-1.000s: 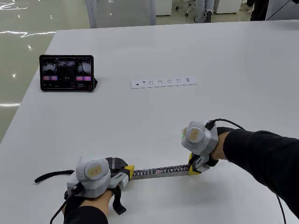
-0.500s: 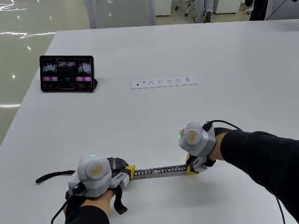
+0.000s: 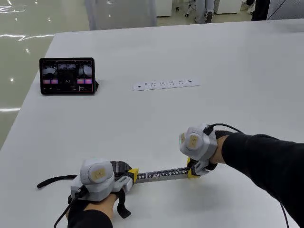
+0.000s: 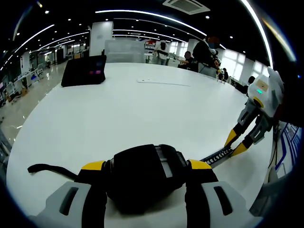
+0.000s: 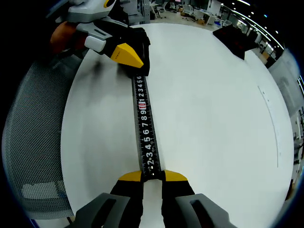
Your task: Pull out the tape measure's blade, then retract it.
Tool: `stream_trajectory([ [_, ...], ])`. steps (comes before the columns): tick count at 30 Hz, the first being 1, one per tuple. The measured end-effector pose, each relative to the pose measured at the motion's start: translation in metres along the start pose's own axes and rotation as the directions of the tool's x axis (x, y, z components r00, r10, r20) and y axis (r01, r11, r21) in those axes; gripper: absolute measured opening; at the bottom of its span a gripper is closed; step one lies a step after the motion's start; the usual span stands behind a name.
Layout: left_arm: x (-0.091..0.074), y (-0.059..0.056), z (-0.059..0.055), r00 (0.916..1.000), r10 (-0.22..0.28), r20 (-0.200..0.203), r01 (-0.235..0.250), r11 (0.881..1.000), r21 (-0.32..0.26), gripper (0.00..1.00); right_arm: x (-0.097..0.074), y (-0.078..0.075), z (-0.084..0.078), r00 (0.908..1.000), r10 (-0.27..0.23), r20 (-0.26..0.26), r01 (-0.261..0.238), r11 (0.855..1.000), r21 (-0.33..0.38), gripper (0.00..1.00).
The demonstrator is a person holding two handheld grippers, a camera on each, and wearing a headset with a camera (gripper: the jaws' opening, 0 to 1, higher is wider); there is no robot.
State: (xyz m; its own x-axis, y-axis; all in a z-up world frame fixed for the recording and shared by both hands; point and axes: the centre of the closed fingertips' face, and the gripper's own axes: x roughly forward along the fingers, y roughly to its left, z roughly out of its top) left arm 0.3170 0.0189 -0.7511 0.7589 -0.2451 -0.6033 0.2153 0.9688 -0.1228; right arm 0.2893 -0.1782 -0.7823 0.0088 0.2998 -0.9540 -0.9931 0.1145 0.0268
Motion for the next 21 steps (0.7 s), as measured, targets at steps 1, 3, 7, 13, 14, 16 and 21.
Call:
stream_trajectory([
  [1,0.0000,0.0000,-0.0001,1.0000,0.000,0.000,0.000,1.000,0.000,0.63,0.0001,0.0001,0.0003,1.0000,0.001,-0.001,-0.001,1.000,-0.004,0.10],
  [3,0.0001,-0.0002,-0.0001,1.0000,0.000,0.004,0.000,1.000,0.002,0.63,0.0004,0.0001,0.0012,1.0000,0.000,-0.005,0.000,1.000,-0.007,0.10],
  [7,0.0005,-0.0001,0.0002,1.0000,-0.002,0.008,0.002,1.000,0.002,0.63,0.0007,0.0001,0.0028,0.9999,-0.004,-0.011,0.004,1.000,-0.015,0.10],
  [13,0.0001,0.0003,0.0006,0.9998,0.003,0.021,-0.003,1.000,0.004,0.63,0.0019,0.0002,0.0054,0.9997,-0.008,-0.021,0.008,1.000,-0.019,0.10],
  [14,-0.0003,0.0002,0.0006,0.9999,0.000,0.017,0.000,1.000,0.002,0.63,0.0022,0.0000,0.0060,0.9997,-0.008,-0.022,0.008,1.000,-0.017,0.10],
  [16,0.0000,0.0002,0.0004,0.9999,-0.007,0.008,0.007,1.000,0.000,0.63,0.0025,-0.0001,0.0067,0.9997,-0.009,-0.022,0.008,1.000,-0.012,0.10],
  [21,0.0002,-0.0002,0.0002,1.0000,-0.007,0.007,0.007,1.000,-0.002,0.63,0.0032,0.0007,0.0085,0.9998,-0.013,-0.018,0.013,1.000,-0.004,0.10],
])
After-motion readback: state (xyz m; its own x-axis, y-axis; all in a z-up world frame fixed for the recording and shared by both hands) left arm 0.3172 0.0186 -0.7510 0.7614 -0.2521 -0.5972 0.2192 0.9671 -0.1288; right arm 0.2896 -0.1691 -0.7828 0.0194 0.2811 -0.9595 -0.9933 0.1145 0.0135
